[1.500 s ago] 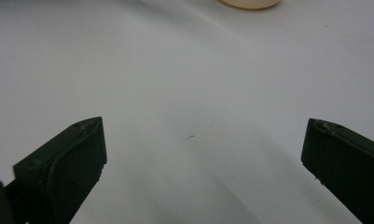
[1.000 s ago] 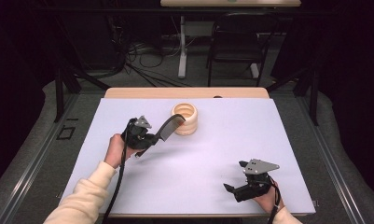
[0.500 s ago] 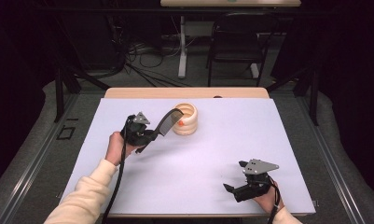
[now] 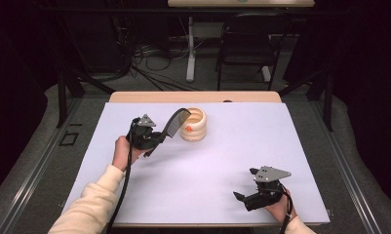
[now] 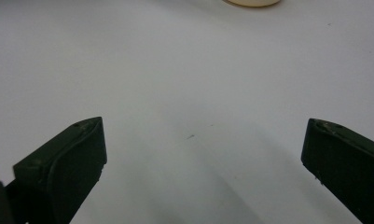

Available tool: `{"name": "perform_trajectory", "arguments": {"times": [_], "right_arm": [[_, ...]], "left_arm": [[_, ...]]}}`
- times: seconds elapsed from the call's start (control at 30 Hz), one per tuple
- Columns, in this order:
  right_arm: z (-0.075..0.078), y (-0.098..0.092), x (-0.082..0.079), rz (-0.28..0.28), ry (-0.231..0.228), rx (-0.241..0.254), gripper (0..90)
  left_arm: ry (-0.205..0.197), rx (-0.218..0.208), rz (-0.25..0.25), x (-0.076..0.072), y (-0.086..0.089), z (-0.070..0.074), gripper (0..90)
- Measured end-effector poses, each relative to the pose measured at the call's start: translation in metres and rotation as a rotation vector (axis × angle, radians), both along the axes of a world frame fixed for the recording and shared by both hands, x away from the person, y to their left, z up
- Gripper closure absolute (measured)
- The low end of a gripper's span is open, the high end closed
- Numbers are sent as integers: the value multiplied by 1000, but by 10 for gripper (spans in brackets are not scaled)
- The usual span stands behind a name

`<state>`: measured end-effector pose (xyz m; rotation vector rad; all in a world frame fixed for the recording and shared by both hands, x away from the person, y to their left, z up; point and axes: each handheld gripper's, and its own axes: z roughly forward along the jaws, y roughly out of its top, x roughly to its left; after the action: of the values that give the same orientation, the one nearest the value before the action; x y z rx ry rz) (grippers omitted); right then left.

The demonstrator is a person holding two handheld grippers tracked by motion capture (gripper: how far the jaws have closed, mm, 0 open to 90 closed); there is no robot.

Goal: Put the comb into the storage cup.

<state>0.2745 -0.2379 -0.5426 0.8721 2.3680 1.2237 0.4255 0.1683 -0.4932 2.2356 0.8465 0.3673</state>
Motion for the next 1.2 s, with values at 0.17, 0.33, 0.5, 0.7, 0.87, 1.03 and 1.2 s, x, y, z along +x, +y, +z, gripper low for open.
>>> {"name": "perform_trajectory", "arguments": {"times": [0.17, 0.33, 0.5, 0.7, 0.87, 1.03, 1.2], "right_arm": [[0, 0, 0, 3, 1, 2, 0], [0, 1, 0, 1, 1, 2, 0], [0, 1, 0, 0, 2, 1, 0], [-1, 1, 0, 1, 3, 2, 0], [-1, 1, 1, 3, 7, 5, 0], [-1, 1, 1, 3, 8, 7, 0], [-1, 1, 1, 3, 13, 13, 0]], "left_arm": [[-13, -23, 11, 1, 0, 1, 722], [-22, -37, 25, 4, 0, 1, 722], [-29, -52, 38, 7, 1, 3, 722], [-35, -66, 44, 10, -1, 4, 722], [-46, -75, 52, 12, -2, 2, 722], [-63, -89, 65, 14, -1, 5, 722], [-80, -88, 73, 16, -3, 8, 722]]}}
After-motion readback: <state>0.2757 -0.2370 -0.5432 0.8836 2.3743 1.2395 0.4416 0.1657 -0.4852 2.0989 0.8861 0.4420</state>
